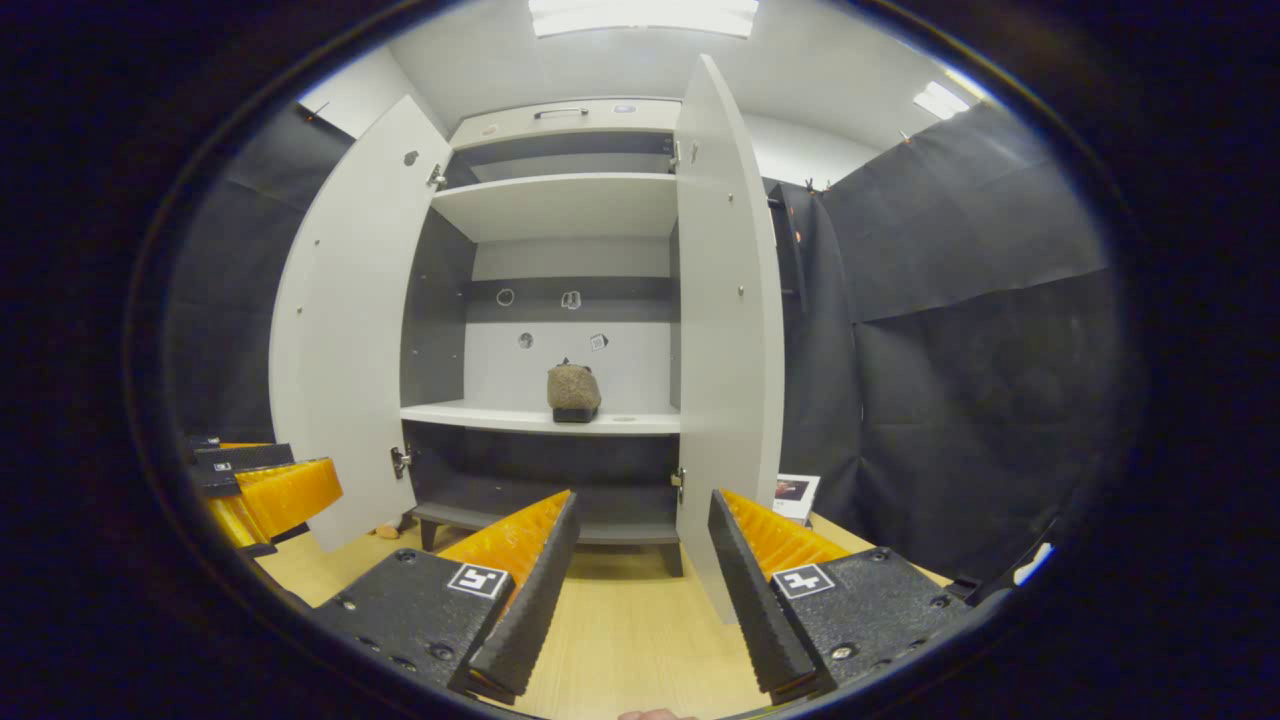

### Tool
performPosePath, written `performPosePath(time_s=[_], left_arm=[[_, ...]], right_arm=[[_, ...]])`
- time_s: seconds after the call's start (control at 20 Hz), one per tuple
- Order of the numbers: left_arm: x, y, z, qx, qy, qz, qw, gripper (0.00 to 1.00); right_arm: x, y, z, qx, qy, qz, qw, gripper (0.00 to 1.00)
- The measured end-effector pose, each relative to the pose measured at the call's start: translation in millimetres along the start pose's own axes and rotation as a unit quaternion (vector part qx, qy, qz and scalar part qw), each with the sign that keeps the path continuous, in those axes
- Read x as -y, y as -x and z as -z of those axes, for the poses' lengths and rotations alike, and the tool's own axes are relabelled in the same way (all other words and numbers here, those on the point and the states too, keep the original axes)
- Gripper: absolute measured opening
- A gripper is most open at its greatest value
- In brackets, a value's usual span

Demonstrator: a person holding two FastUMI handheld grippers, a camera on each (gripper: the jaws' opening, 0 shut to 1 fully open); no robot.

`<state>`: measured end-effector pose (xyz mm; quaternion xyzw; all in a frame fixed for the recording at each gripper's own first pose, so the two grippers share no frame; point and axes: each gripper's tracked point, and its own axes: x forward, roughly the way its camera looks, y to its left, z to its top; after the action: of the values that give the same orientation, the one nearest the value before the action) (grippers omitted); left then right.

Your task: Grab one shoe with the right hand and put it into the shoe cabinet, grab the other shoe with the left hand and put it into the shoe cabinet; then close the right door with the right hand and the left door with the left hand.

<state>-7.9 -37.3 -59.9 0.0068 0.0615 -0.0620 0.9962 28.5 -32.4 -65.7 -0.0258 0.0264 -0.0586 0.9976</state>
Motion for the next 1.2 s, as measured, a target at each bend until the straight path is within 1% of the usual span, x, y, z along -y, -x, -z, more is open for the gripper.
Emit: performPosePath(time_s=[0.3, 0.45, 0.55, 0.65, 0.75, 0.9, 1.0, 1.1, 1.2], left_arm=[[-1, -2, -2, 0.002, 0.000, -0.001, 1.000, 0.95], [3, -10, 7, -0.006, 0.000, 0.009, 1.000, 0.95], [5, -23, 25, -0.029, 0.003, 0.019, 0.999, 0.95], [3, -38, 63, -0.070, -0.005, 0.018, 0.997, 0.95], [-7, -56, 111, -0.126, -0.015, 0.014, 0.992, 0.95], [-25, -74, 177, -0.204, -0.021, 0.002, 0.979, 0.95], [-37, -81, 214, -0.245, -0.009, -0.012, 0.969, 0.95], [-52, -85, 249, -0.293, 0.005, -0.032, 0.956, 0.95], [-63, -91, 275, -0.322, 0.016, -0.046, 0.946, 0.96]], right_arm=[[-3, -2, 5, -0.010, 0.001, -0.003, 1.000, 0.82], [-4, -2, 3, -0.009, -0.001, -0.004, 1.000, 0.82], [-3, -1, -2, -0.001, -0.001, -0.003, 1.000, 0.82], [-1, 1, -9, 0.008, 0.000, -0.003, 1.000, 0.82], [-2, 2, -11, 0.010, 0.004, -0.007, 1.000, 0.82], [1, 4, -5, 0.000, 0.006, -0.006, 1.000, 0.82], [4, 6, -1, -0.006, 0.004, -0.003, 1.000, 0.82], [6, 6, 3, -0.012, 0.004, -0.001, 1.000, 0.82], [9, 5, 6, -0.017, 0.005, 0.002, 1.000, 0.82]])
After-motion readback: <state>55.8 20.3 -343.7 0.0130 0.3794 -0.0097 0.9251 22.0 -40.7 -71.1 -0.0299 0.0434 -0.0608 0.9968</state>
